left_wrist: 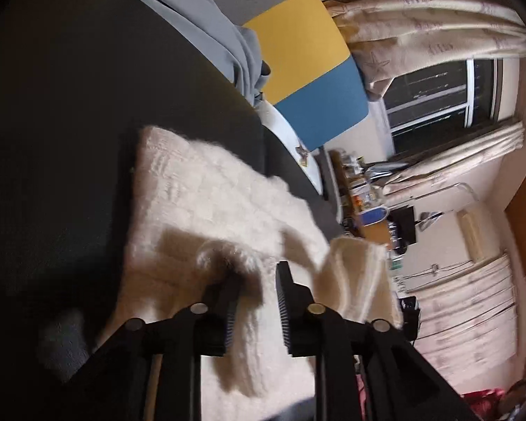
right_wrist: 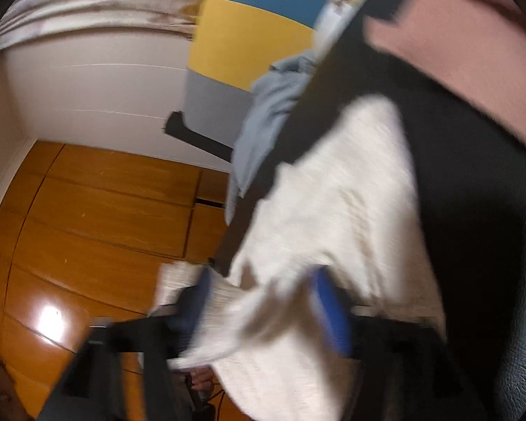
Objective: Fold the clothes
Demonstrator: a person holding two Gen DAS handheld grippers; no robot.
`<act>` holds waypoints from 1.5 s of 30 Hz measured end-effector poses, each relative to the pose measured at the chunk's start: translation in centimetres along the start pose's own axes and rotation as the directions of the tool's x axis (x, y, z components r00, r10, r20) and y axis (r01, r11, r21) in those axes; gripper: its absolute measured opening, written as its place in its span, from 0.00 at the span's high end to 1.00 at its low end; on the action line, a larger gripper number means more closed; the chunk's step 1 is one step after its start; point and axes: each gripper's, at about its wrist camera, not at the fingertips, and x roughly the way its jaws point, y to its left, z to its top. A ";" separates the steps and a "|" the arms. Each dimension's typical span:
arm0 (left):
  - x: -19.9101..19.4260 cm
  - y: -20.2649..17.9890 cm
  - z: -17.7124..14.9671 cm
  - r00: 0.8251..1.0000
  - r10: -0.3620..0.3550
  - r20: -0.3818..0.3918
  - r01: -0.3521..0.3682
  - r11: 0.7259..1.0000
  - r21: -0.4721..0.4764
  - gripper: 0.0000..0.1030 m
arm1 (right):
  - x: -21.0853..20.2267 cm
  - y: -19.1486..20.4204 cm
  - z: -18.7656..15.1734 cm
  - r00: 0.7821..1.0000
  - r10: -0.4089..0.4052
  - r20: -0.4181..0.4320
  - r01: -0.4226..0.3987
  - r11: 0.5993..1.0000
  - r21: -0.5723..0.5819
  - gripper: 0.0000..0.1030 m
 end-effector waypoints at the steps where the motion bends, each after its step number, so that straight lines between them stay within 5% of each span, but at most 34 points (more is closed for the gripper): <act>1: -0.2 -0.1 -0.1 1.000 -0.001 0.000 0.001 1.000 -0.001 0.77 | -0.2 1.3 0.1 1.000 -0.012 0.000 0.012 0.999 -0.049 0.22; 3: -0.7 0.1 -0.5 1.000 -0.001 0.000 0.001 1.000 -0.006 0.76 | -1.2 4.2 -0.4 0.996 -0.086 0.020 0.089 0.975 -0.203 0.20; 5: -1.1 0.6 -1.0 1.000 -0.008 -0.006 0.008 0.999 -0.034 0.74 | -1.9 6.8 -1.8 0.978 -0.200 0.062 0.208 0.891 -0.403 0.15; 8: -1.4 1.2 -1.7 1.000 -0.025 -0.007 0.025 0.997 -0.079 0.73 | -1.7 10.3 -5.7 0.917 -0.366 0.158 0.360 0.590 -0.722 0.05; 10: -1.7 1.4 -2.3 0.999 -0.042 -0.012 0.041 0.995 -0.087 0.72 | -0.2 12.0 -8.6 0.881 -0.430 0.198 0.361 0.340 -0.868 0.05; 11: -1.8 1.2 -2.5 0.999 -0.040 -0.012 0.039 0.996 -0.082 0.71 | 0.2 12.0 -9.5 0.876 -0.442 0.194 0.340 0.278 -0.899 0.05; 14: -0.9 0.6 -2.4 0.998 -0.047 -0.029 0.045 0.997 -0.064 0.70 | 1.8 11.2 -10.0 0.861 -0.480 0.169 0.303 0.216 -0.928 0.08; 15: -0.6 0.4 -2.3 0.998 -0.051 -0.036 0.049 0.997 -0.058 0.70 | 2.8 11.0 -9.8 0.852 -0.497 0.161 0.298 0.209 -0.931 0.22; 16: -0.2 0.2 -2.2 0.998 -0.054 -0.043 0.052 0.997 -0.052 0.70 | 4.0 10.7 -9.2 0.843 -0.517 0.149 0.298 0.218 -0.929 0.55; 18: 0.7 -0.2 -1.9 0.998 -0.033 -0.053 0.032 0.999 -0.020 0.71 | 5.2 10.2 -7.4 0.826 -0.549 0.129 0.321 0.269 -0.908 0.90; 22: 2.1 -0.6 -0.8 0.998 -0.028 -0.058 0.029 0.999 0.018 0.91 | 4.7 10.4 -3.8 0.855 -0.497 0.148 0.377 0.400 -0.835 0.90; 28: 1.5 -1.6 2.3 0.988 -0.148 0.041 0.148 0.989 0.022 0.93 | 4.5 9.1 1.2 0.869 -0.459 0.184 0.440 0.548 -0.712 0.90; 31: 1.5 -0.7 4.3 0.990 -0.082 0.116 0.085 0.996 -0.022 0.94 | 7.0 6.6 3.7 0.862 -0.485 0.150 0.468 0.645 -0.604 0.90; 33: 1.2 -0.3 5.1 0.989 0.013 0.147 -0.010 1.000 -0.020 0.81 | 7.4 4.2 4.5 0.860 -0.495 0.122 0.479 0.701 -0.529 0.90; 36: 0.5 -0.7 5.3 0.975 0.137 0.173 -0.151 0.986 0.070 0.78 | 7.8 1.1 4.7 0.862 -0.498 0.097 0.485 0.754 -0.443 0.90; 40: 0.2 -1.2 5.4 0.953 0.260 0.156 -0.292 0.925 0.243 0.72 | 6.9 -0.2 4.2 0.884 -0.461 0.076 0.451 0.800 -0.396 0.86; 45: 3.0 -2.6 5.5 0.942 0.327 0.073 -0.327 0.852 0.409 0.62 | 6.5 -1.2 4.3 0.920 -0.391 0.020 0.373 0.861 -0.346 0.74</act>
